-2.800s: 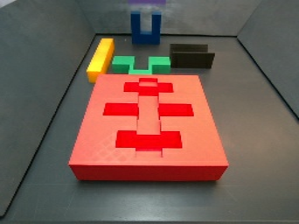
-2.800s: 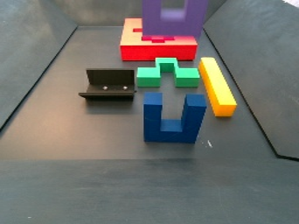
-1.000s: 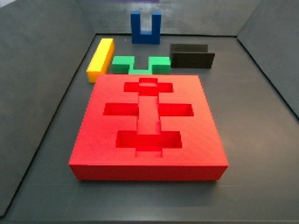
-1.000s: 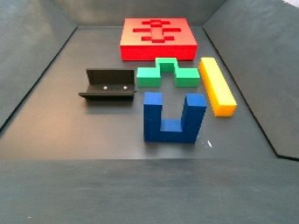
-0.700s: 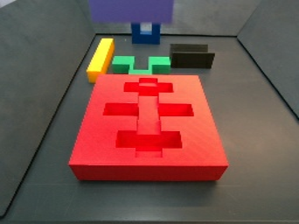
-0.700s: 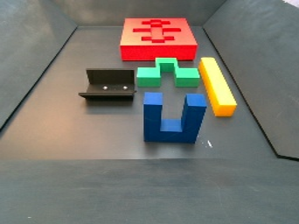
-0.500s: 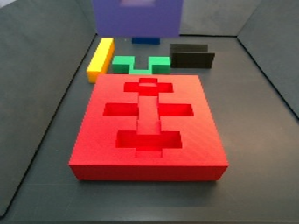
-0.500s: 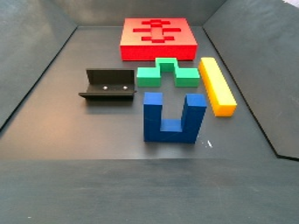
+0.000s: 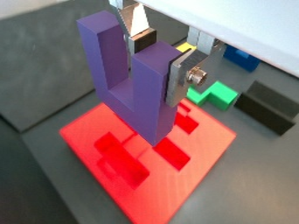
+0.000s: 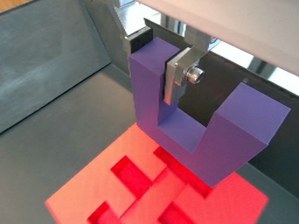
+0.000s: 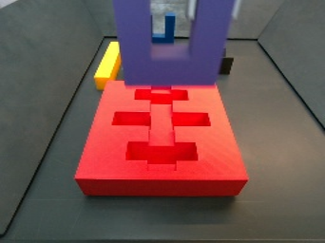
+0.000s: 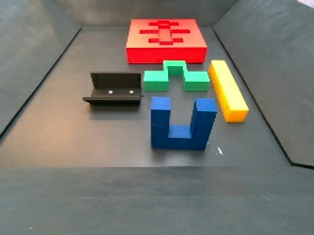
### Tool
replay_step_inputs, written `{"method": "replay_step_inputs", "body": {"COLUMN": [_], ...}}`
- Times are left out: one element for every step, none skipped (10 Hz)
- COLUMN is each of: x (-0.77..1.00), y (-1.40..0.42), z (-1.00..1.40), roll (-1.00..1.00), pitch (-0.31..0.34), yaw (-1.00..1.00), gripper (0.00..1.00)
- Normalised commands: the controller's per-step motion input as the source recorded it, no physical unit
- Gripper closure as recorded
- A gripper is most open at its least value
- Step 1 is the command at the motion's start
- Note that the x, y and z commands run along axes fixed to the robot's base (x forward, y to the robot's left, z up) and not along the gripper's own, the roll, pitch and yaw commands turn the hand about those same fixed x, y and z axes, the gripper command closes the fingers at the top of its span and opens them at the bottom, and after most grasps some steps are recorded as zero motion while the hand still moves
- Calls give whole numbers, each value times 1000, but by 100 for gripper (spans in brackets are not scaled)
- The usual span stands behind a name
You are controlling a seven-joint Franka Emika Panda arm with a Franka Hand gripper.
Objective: Pick up the purple object. Move up. Move to above the board. Insert the purple object.
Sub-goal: Insert the purple object.
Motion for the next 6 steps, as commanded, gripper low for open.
{"method": "replay_step_inputs", "body": {"x": [514, 520, 386, 114, 0, 0], "y": [-326, -360, -280, -117, -46, -57], "z": [-457, -394, -480, -583, -651, -594], "roll": [0, 43, 99, 76, 139, 231], "pitch": [-120, -64, -46, -129, -89, -60], "yaw": [160, 126, 49, 0, 0, 0], "gripper": [100, 100, 100, 100, 100, 100]}}
